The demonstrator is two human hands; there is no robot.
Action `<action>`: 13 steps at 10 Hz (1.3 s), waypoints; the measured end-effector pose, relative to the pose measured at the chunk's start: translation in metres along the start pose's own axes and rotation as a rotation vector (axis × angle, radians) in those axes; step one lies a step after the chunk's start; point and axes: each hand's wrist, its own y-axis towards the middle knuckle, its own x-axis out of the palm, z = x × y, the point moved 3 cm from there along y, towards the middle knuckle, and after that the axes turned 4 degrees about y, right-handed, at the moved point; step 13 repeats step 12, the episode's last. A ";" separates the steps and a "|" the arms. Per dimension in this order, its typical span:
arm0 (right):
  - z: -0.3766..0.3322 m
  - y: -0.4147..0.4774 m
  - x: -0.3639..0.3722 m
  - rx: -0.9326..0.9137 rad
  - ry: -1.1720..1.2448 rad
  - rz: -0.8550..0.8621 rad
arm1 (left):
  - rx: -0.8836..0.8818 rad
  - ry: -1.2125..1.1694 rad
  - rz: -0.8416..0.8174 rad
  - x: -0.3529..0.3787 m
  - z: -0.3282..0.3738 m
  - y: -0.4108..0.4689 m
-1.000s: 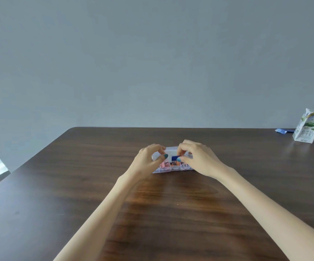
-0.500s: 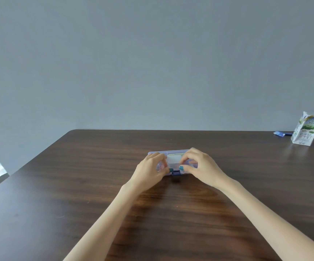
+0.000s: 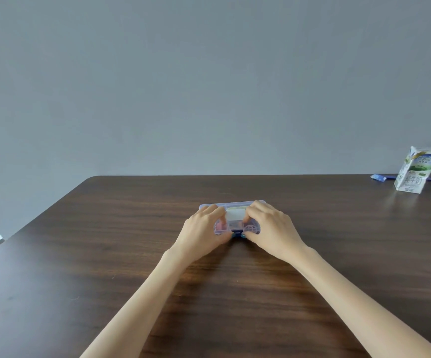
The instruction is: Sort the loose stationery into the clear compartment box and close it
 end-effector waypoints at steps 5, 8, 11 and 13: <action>0.070 0.029 -0.004 0.141 -0.006 0.088 | -0.028 -0.009 -0.004 0.036 0.028 0.071; 0.098 0.049 -0.001 0.126 -0.109 0.071 | -0.025 -0.105 -0.018 0.059 0.022 0.110; 0.081 0.049 -0.006 0.049 -0.254 -0.028 | -0.009 -0.152 -0.067 0.057 0.020 0.117; 0.076 0.047 -0.029 0.082 -0.169 0.017 | -0.077 -0.385 0.068 0.025 0.028 0.116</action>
